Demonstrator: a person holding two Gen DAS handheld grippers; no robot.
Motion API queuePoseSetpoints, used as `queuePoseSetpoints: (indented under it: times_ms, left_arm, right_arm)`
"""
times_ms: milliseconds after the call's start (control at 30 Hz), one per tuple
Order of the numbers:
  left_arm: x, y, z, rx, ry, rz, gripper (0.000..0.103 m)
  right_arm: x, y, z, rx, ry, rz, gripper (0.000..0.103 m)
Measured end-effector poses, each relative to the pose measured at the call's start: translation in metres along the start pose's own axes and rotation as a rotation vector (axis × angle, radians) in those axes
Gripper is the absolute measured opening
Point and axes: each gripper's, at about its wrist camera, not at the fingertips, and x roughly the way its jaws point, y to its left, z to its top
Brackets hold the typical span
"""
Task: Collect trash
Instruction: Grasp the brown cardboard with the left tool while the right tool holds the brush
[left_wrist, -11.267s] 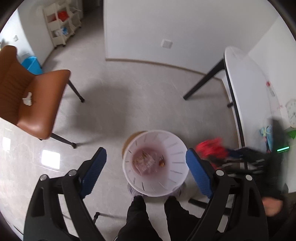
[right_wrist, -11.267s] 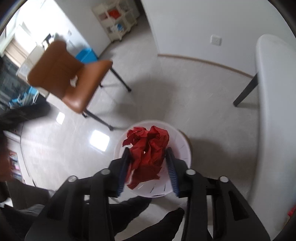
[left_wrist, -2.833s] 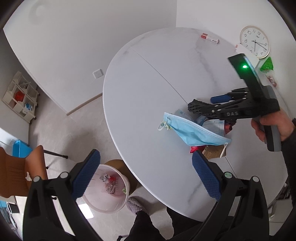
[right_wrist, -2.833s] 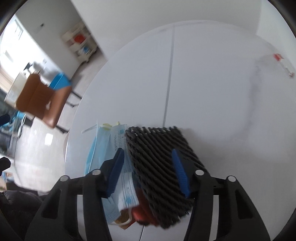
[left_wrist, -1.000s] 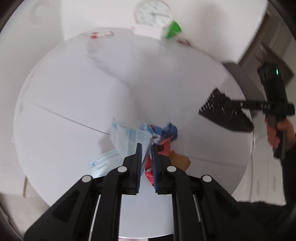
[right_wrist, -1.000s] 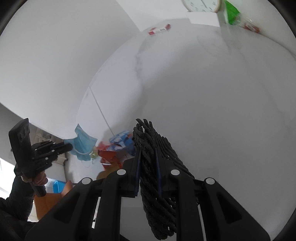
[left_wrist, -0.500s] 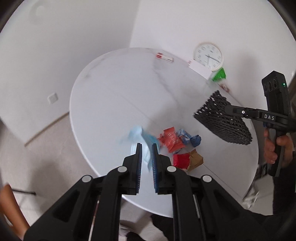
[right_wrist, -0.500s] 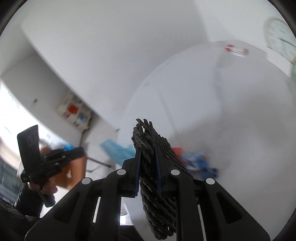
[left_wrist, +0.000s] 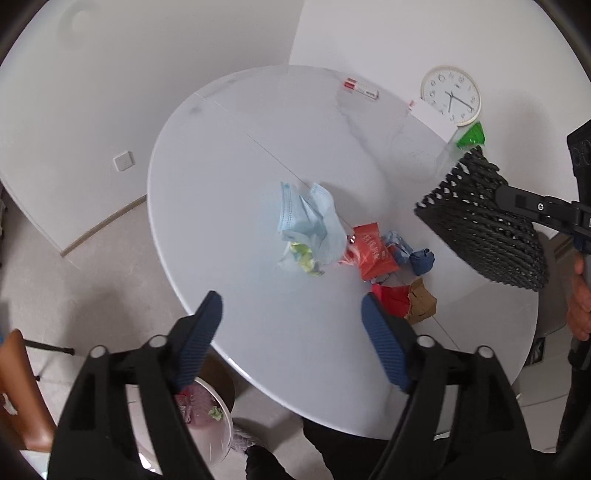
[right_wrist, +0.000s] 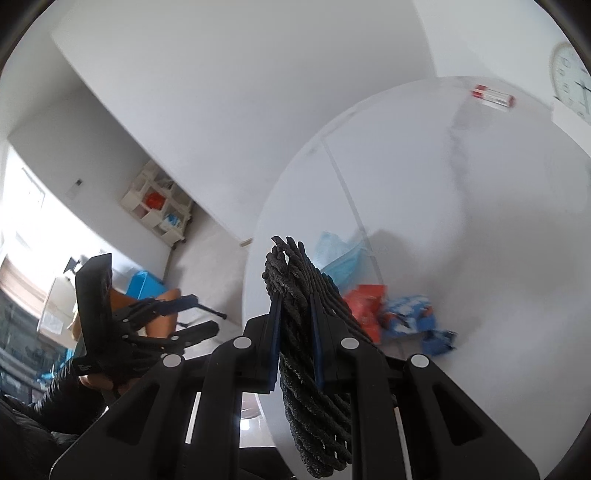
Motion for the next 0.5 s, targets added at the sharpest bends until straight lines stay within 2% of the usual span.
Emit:
queuePoseSetpoints:
  times_ms: [133,300,367,500]
  left_arm:
    - [0.010,-0.019,0.006,0.049,0.033,-0.010,0.083]
    - [0.030,-0.065,0.003,0.154,0.085,-0.099,0.086]
    - [0.045,-0.095,-0.001,0.248,0.119,-0.131,0.086]
    - [0.071,-0.143,-0.012,0.429,0.164,-0.146,0.086]
  right_arm:
    - [-0.014,-0.028,-0.008,0.052,-0.021,-0.048,0.015]
    - [-0.028,-0.063,-0.020,0.124,-0.032,-0.095,0.015]
    - [-0.031,-0.078,-0.025,0.150,-0.031,-0.108,0.015]
    - [-0.036,-0.100,-0.030,0.186,-0.022,-0.117,0.016]
